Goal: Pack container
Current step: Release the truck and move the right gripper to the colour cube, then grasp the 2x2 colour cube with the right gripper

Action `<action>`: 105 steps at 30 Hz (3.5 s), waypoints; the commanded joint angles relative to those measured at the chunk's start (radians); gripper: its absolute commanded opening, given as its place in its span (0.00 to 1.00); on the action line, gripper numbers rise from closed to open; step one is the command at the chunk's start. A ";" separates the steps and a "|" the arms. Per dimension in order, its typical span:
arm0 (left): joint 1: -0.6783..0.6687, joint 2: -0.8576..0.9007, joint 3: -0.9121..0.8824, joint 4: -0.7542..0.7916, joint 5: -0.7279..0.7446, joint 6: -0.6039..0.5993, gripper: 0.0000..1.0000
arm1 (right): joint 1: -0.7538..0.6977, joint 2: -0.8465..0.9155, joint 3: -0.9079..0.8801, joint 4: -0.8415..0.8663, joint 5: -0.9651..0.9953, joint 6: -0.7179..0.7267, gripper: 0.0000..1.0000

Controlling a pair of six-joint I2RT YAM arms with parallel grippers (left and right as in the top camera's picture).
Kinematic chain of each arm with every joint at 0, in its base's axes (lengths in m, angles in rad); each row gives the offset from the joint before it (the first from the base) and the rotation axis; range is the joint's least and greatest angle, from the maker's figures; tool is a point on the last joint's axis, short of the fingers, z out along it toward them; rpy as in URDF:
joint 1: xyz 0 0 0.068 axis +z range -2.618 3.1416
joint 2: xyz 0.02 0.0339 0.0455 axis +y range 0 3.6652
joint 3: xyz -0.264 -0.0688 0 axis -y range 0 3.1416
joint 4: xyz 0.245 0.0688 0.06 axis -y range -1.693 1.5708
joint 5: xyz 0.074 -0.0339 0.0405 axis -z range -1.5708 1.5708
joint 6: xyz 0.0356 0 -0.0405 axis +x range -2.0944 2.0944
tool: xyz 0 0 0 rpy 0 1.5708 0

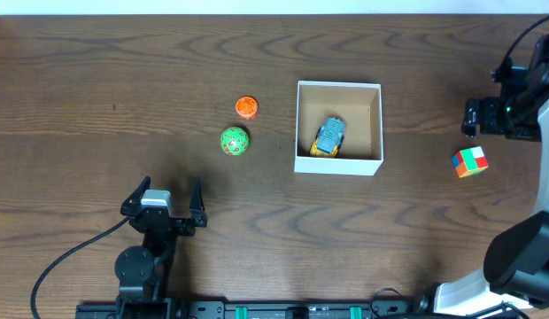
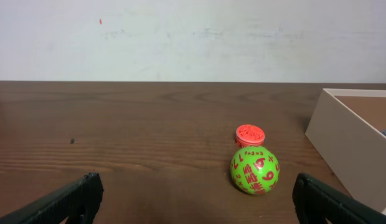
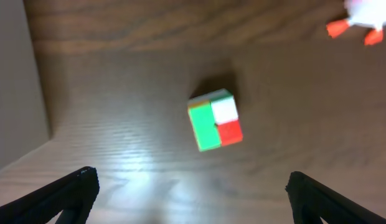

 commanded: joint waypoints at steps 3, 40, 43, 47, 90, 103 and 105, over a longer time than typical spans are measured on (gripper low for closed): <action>0.006 -0.006 -0.017 -0.034 0.015 0.006 0.98 | -0.006 0.000 -0.175 0.077 -0.010 -0.257 0.99; 0.006 -0.006 -0.017 -0.034 0.014 0.006 0.98 | -0.088 0.095 -0.365 0.391 -0.073 -0.412 0.99; 0.006 -0.006 -0.017 -0.034 0.014 0.006 0.98 | -0.088 0.104 -0.365 0.396 -0.062 -0.412 0.99; 0.006 -0.006 -0.017 -0.034 0.014 0.006 0.98 | -0.088 0.106 -0.366 0.408 -0.063 -0.412 0.99; 0.006 -0.006 -0.017 -0.034 0.014 0.006 0.98 | -0.090 0.120 -0.410 0.462 0.013 -0.410 0.99; 0.006 -0.006 -0.017 -0.034 0.014 0.006 0.98 | -0.090 0.120 -0.410 0.470 0.013 -0.403 0.80; 0.006 -0.006 -0.017 -0.034 0.015 0.006 0.98 | -0.090 0.120 -0.410 0.470 0.012 -0.403 0.77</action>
